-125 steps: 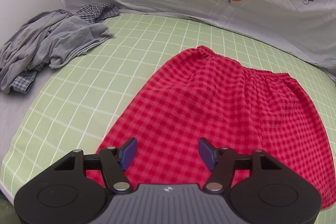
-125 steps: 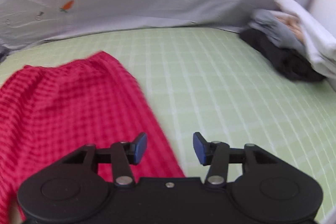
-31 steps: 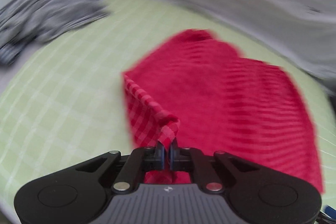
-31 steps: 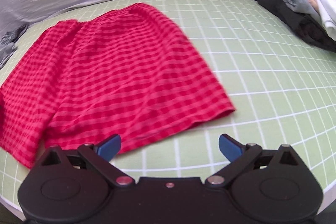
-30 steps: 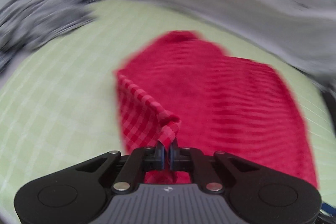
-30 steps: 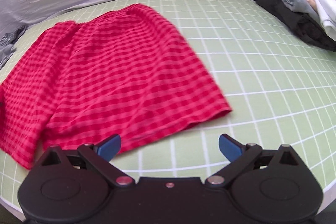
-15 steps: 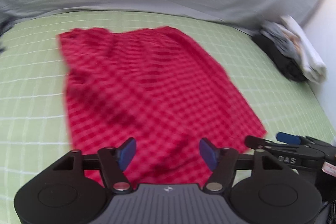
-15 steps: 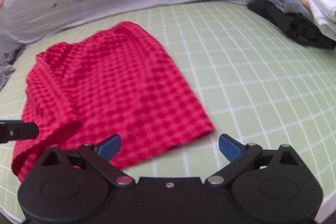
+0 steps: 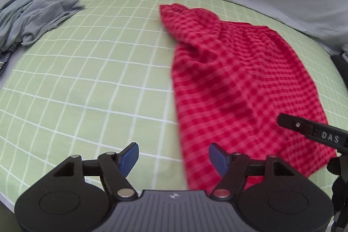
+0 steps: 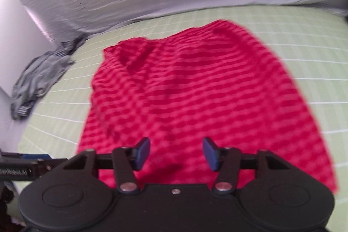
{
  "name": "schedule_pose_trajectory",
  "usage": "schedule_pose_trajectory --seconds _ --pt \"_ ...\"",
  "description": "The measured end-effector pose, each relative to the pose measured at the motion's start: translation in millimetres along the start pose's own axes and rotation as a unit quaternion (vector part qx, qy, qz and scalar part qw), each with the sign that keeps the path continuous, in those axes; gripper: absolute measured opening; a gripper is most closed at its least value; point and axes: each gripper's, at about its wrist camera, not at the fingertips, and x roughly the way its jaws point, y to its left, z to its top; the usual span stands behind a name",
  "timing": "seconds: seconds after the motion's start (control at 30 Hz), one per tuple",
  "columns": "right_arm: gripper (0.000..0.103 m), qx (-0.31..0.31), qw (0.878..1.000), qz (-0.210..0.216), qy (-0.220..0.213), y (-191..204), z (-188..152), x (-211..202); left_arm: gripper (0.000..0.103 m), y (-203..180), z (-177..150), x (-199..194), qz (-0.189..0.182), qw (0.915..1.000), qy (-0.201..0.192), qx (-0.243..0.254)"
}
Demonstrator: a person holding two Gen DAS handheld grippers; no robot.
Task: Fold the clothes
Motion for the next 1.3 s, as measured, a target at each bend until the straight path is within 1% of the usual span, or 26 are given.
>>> schedule_pose_trajectory --seconds 0.07,0.1,0.17,0.23,0.3,0.37,0.47,0.6,0.73,0.87,0.97,1.07,1.2,1.3 --pt "0.041 -0.006 1.000 0.012 0.016 4 5 14 0.073 4 3 1 0.008 0.9999 0.002 -0.006" --pt "0.033 -0.009 1.000 0.015 0.026 6 6 20 0.073 6 4 2 0.013 0.9999 0.004 -0.009" --pt "0.025 -0.007 0.999 0.020 0.039 6 6 27 0.073 9 6 3 0.021 0.9996 0.007 -0.014" --pt "0.013 -0.001 0.999 0.028 0.038 5 5 26 0.077 9 6 5 0.022 0.9996 0.009 -0.018" --pt "0.008 0.004 0.999 0.026 0.027 2 5 21 0.077 9 6 12 0.017 0.9995 0.020 -0.019" --pt "0.007 0.010 1.000 0.022 0.017 -2 6 16 0.077 8 6 15 0.015 0.9994 0.026 -0.016" --pt "0.006 0.018 1.000 0.025 -0.006 -8 9 2 0.077 3 10 13 0.014 0.9997 0.017 -0.008" --pt "0.005 0.020 0.998 0.028 -0.056 -13 16 -28 0.077 -6 16 8 0.012 0.9999 0.004 -0.003" --pt "0.004 0.043 0.993 0.031 -0.103 -27 23 -65 0.077 -24 16 8 0.005 1.0000 0.003 0.006" --pt "0.004 0.074 0.988 0.018 -0.132 -48 19 -95 0.077 -49 14 12 -0.002 0.9997 0.004 0.024" --pt "0.004 0.092 0.986 -0.001 -0.137 -67 10 -108 0.077 -70 10 15 -0.004 0.9991 0.006 0.041" --pt "0.004 0.108 0.985 -0.019 -0.133 -88 0 -115 0.077 -88 3 17 -0.007 0.9984 0.010 0.055" --pt "0.004 0.102 0.986 -0.051 -0.121 -111 -12 -117 0.078 -107 -4 21 -0.005 0.9976 0.018 0.067" --pt "0.004 0.098 0.988 -0.071 -0.099 -127 -22 -109 0.078 -119 -10 26 0.003 0.9967 0.027 0.076"
